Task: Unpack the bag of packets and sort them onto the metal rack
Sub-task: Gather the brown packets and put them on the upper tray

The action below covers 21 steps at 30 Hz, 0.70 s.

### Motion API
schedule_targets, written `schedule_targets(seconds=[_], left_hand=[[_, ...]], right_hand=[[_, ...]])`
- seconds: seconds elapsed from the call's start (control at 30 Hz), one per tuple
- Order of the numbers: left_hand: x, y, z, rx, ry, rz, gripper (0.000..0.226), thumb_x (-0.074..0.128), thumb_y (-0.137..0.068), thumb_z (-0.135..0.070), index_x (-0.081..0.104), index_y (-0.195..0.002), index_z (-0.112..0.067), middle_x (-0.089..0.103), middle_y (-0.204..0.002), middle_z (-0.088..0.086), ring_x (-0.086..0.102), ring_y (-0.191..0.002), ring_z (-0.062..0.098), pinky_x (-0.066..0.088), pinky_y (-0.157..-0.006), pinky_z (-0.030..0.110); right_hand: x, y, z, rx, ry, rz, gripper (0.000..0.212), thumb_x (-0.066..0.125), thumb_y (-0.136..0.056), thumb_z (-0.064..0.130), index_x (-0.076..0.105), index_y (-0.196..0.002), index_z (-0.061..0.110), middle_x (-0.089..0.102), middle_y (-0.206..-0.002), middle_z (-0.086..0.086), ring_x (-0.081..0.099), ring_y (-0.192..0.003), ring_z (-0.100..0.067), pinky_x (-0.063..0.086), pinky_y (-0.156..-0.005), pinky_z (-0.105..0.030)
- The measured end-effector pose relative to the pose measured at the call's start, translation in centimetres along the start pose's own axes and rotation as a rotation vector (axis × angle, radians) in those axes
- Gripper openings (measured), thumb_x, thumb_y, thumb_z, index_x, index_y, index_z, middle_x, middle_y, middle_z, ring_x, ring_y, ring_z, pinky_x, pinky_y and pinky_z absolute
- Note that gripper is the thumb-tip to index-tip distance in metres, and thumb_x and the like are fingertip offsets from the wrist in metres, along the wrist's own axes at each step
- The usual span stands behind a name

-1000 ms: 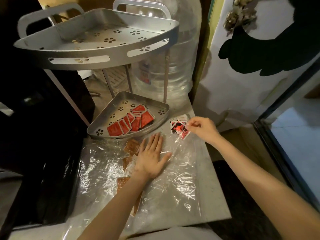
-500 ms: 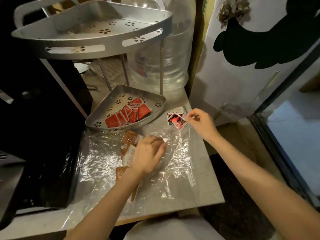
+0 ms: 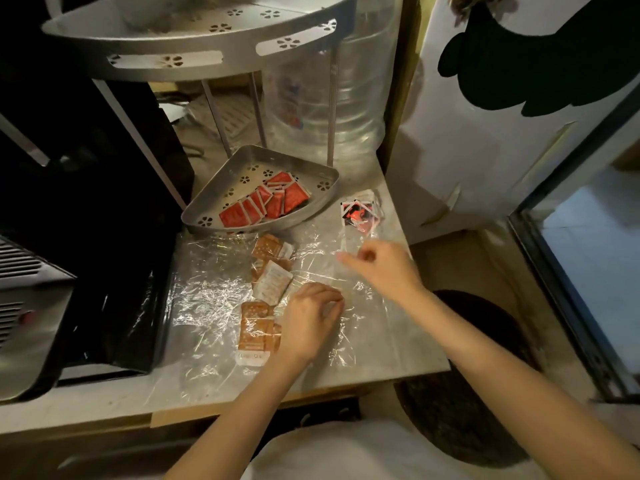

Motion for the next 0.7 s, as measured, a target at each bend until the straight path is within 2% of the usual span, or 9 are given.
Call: schedule_targets(seconds=[0.07,0.1,0.17,0.23,0.33,0.4,0.47,0.6,0.7], left_hand=[[0.2,0.2,-0.2,0.007,0.0,0.006,0.011,0.066,-0.078,-0.011,0.074,-0.085,-0.008,0.073,-0.091,0.004,0.065,-0.085,0.019,0.047,-0.078,0.025],[0.3,0.4,-0.4,0.017,0.005,0.016,0.012,0.065,-0.078,-0.01,0.073,-0.086,-0.008,0.073,-0.091,0.004,0.065,-0.085,0.019,0.047,-0.077,0.025],[0.3,0.7,-0.4,0.036,0.011,0.022,0.015,0.062,-0.08,-0.011,0.073,-0.091,-0.008,0.073,-0.093,0.005,0.065,-0.086,0.019,0.05,-0.079,0.029],[0.2,1.2,-0.2,0.035,0.009,0.032,0.026,0.051,-0.089,-0.021,0.069,-0.104,-0.01,0.071,-0.106,0.005,0.063,-0.098,0.017,0.048,-0.09,0.029],[1.0,1.9,0.7,-0.004,-0.055,0.141,0.049,0.025,-0.095,-0.037,0.049,-0.131,-0.014,0.05,-0.138,0.003,0.041,-0.131,0.014,0.025,-0.112,0.028],[2.1,2.4,1.4,-0.029,-0.08,0.253,0.061,0.009,-0.092,-0.048,0.031,-0.141,-0.02,0.028,-0.151,-0.003,0.019,-0.141,0.008,0.011,-0.118,0.031],[2.8,2.6,1.8,-0.046,-0.075,0.32,0.069,-0.002,-0.086,-0.055,0.018,-0.144,-0.024,0.013,-0.154,-0.008,0.005,-0.143,0.003,0.003,-0.119,0.031],[3.4,2.7,2.0,-0.051,-0.095,0.372,0.066,-0.007,-0.083,-0.056,0.005,-0.143,-0.03,0.002,-0.155,-0.012,-0.006,-0.142,0.0,-0.003,-0.119,0.033],[3.8,2.8,2.1,-0.037,-0.154,0.416,0.061,-0.011,-0.082,-0.055,-0.003,-0.139,-0.035,-0.004,-0.155,-0.013,-0.013,-0.141,0.001,-0.008,-0.118,0.033]], right_hand=[[2.4,1.3,-0.1,0.022,0.16,0.129,0.051,0.054,-0.075,0.065,0.062,-0.07,0.015,0.066,-0.07,0.0,0.059,-0.068,-0.017,0.046,-0.066,-0.031],[3.1,1.6,0.0,0.016,0.193,0.14,0.047,0.054,-0.077,0.061,0.062,-0.072,0.015,0.066,-0.073,-0.001,0.06,-0.071,-0.019,0.047,-0.067,-0.032],[3.7,1.9,-0.1,0.001,0.197,0.132,0.031,0.053,-0.085,0.042,0.059,-0.071,0.015,0.064,-0.074,-0.004,0.061,-0.076,-0.025,0.047,-0.068,-0.033],[3.7,2.0,-0.4,-0.009,0.182,0.117,0.023,0.05,-0.088,0.028,0.051,-0.068,0.018,0.057,-0.07,-0.005,0.06,-0.076,-0.029,0.046,-0.067,-0.035],[3.1,2.0,-1.1,-0.002,0.13,0.077,0.024,0.049,-0.089,0.023,0.052,-0.067,0.014,0.059,-0.07,-0.009,0.059,-0.075,-0.031,0.049,-0.069,-0.037],[3.0,1.9,-1.7,0.011,0.089,0.059,0.025,0.048,-0.09,0.023,0.06,-0.075,0.008,0.066,-0.077,-0.012,0.06,-0.077,-0.031,0.051,-0.072,-0.04],[2.8,2.1,-2.1,0.025,0.056,0.043,0.025,0.047,-0.091,0.025,0.063,-0.083,0.007,0.067,-0.083,-0.013,0.061,-0.08,-0.029,0.052,-0.076,-0.042],[2.3,2.6,-3.1,0.051,0.022,0.013,0.026,0.047,-0.093,0.025,0.062,-0.088,0.004,0.066,-0.086,-0.012,0.061,-0.082,-0.028,0.051,-0.078,-0.041],[1.4,2.9,-3.8,0.073,-0.012,-0.029,0.024,0.046,-0.094,0.024,0.058,-0.082,0.006,0.062,-0.08,-0.009,0.057,-0.074,-0.023,0.047,-0.069,-0.033]])
Point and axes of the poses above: each hand's wrist, its own y-axis away from the middle knuckle, its own x-axis out of the palm, z = x × y, the point moved 7 cm from there along -y, towards the middle knuckle
